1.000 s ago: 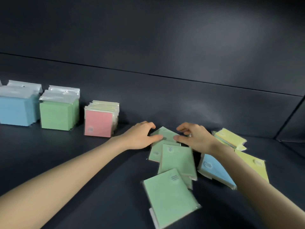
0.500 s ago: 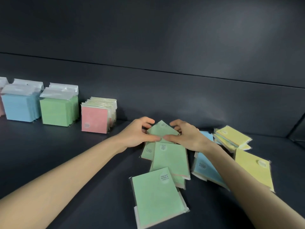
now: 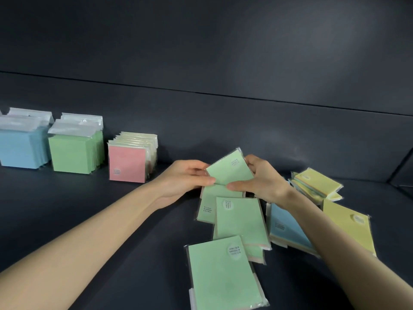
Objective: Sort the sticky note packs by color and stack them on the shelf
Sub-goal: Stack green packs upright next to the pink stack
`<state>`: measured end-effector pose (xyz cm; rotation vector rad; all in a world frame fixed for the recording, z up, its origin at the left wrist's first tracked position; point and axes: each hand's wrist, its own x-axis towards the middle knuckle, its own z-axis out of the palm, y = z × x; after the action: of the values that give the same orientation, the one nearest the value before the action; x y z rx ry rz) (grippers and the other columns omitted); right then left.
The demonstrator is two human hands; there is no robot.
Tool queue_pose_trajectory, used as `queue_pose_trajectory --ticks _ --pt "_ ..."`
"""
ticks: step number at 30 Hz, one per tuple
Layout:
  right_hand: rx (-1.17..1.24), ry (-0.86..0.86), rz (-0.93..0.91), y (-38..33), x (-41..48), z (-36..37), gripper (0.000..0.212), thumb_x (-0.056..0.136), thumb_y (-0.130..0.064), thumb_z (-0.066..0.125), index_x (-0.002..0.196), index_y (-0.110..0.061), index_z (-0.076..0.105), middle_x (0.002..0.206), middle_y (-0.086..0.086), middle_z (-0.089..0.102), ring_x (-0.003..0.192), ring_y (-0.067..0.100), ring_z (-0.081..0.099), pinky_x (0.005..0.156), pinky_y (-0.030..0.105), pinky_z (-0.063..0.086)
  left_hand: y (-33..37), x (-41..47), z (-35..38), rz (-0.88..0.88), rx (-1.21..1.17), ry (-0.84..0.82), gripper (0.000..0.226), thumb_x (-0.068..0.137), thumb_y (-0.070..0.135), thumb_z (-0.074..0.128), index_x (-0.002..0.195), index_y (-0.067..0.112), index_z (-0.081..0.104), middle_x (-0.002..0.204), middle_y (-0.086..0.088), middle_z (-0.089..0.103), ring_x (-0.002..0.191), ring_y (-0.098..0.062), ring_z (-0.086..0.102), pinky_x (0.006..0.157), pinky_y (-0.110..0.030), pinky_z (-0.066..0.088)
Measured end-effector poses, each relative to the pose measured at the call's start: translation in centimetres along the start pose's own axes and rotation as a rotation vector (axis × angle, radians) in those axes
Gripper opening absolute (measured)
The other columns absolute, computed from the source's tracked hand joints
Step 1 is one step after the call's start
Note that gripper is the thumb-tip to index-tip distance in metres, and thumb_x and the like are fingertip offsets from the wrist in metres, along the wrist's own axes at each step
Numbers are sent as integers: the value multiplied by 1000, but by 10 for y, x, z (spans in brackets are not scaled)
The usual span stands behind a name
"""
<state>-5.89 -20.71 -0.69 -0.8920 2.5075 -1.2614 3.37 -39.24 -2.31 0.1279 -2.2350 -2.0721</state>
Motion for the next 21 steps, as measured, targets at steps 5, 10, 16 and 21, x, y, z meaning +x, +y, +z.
queue_pose_trajectory --ticks 5,10,16,21 --pt "64 26 -35 2 -5 3 50 69 -6 81 110 -18 55 102 -7 69 91 7 67 79 28 57 6 -2 -10 -127 137 -197 52 80 1 71 119 29 53 98 -11 71 88 -16 67 76 -26 54" --pt "168 57 -93 4 -7 7 27 84 -6 67 108 -11 56 102 -6 70 92 7 67 77 22 55 4 -2 -9 -151 156 -159 59 74 -11 71 122 17 51 89 -11 69 76 -16 66 67 -22 53" --pt "308 317 -149 6 -6 1 8 95 -19 55 97 -12 57 101 6 69 98 24 64 92 38 50 8 2 -22 -10 112 149 27 79 -9 67 96 11 67 88 -5 68 85 -18 67 76 -27 58" --pt "379 364 -158 1 -7 3 4 95 -15 54 93 -13 57 93 -4 70 86 10 65 85 29 52 3 6 -21 54 237 353 22 82 -2 64 91 17 60 93 -3 69 93 -21 66 85 -41 55"
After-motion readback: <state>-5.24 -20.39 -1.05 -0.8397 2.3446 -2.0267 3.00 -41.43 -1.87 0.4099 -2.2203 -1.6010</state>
